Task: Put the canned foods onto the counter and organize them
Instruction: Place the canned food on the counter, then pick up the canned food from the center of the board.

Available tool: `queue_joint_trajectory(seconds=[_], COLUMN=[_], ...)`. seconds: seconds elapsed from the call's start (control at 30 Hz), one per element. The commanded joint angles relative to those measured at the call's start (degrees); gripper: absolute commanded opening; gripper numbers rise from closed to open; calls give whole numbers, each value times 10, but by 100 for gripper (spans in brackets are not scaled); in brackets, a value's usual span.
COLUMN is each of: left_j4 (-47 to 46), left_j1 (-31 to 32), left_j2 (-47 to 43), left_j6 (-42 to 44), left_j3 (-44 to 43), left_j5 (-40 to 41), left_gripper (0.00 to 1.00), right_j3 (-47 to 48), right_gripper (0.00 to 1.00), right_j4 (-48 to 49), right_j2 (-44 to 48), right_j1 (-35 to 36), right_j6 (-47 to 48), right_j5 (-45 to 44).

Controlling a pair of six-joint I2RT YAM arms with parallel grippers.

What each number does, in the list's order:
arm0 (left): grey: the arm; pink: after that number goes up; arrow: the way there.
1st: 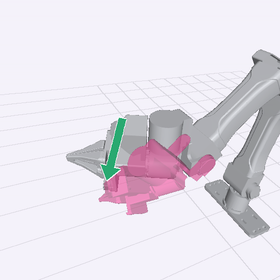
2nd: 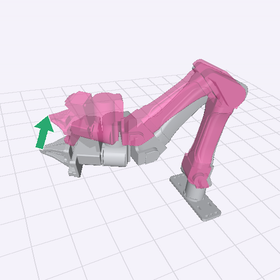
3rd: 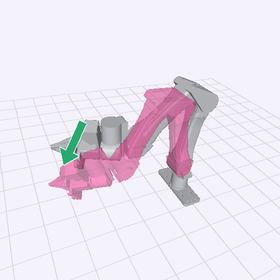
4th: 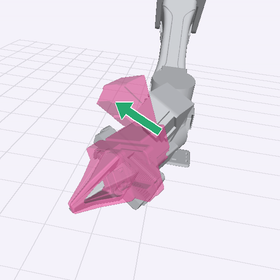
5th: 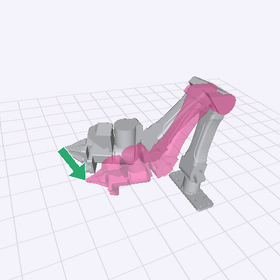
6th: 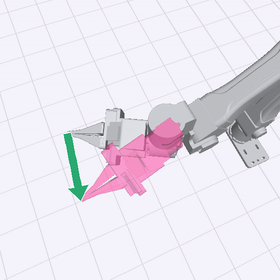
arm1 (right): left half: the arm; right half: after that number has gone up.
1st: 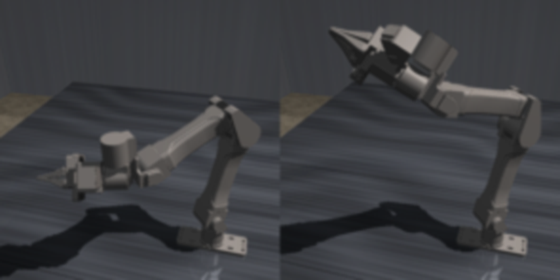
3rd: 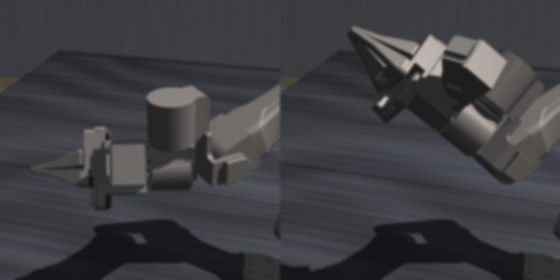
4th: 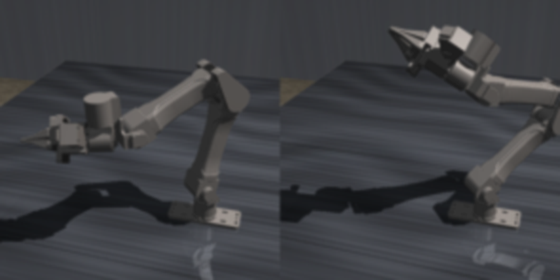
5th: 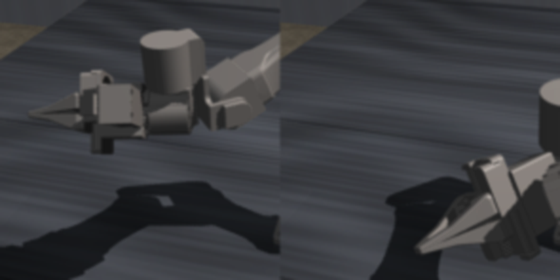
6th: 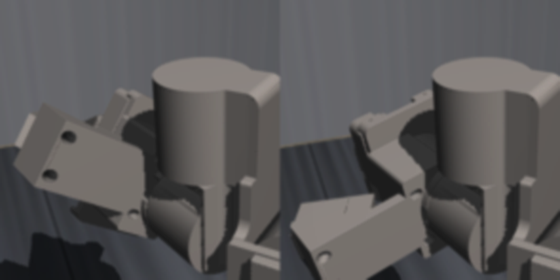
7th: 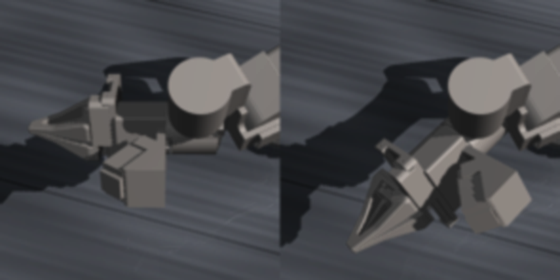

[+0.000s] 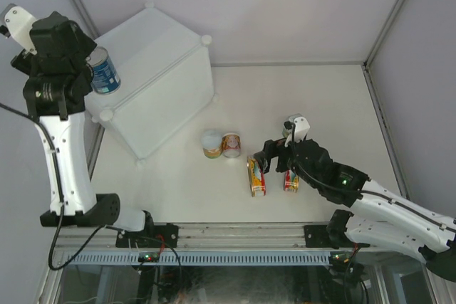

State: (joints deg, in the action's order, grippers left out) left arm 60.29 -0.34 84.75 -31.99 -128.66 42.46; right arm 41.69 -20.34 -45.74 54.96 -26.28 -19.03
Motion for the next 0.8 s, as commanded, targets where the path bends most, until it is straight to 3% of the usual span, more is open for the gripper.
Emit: queue_joint_trajectory(seconds=[0.0,0.13,0.3,0.53,0.63,0.77], left_j4=[-78,-139,-190,-194,-193,-191], left_j1=[30,114,322,533,599,635], left_j2=[-93,-171,-204,-217,-217,-212], left_j6=[34,72,145,146,129,83], left_j3=[72,161,229,320,367,430], left_j5=[39,75,152,220,230,186], left_gripper=[100,99,99,99,99,99], right_j3=[41,50,59,59,49,26], right_gripper=[91,91,91,91,92,92], right_j4=[21,18,-1,-41,-56,-70], right_j2=[-12,-22,-39,-43,-34,-18], right_j1=[8,7,2,-15,-28,-55], right_j6=[7,9,3,-23,-40,-65], right_j5=[-13,-18,-21,-31,-37,-41])
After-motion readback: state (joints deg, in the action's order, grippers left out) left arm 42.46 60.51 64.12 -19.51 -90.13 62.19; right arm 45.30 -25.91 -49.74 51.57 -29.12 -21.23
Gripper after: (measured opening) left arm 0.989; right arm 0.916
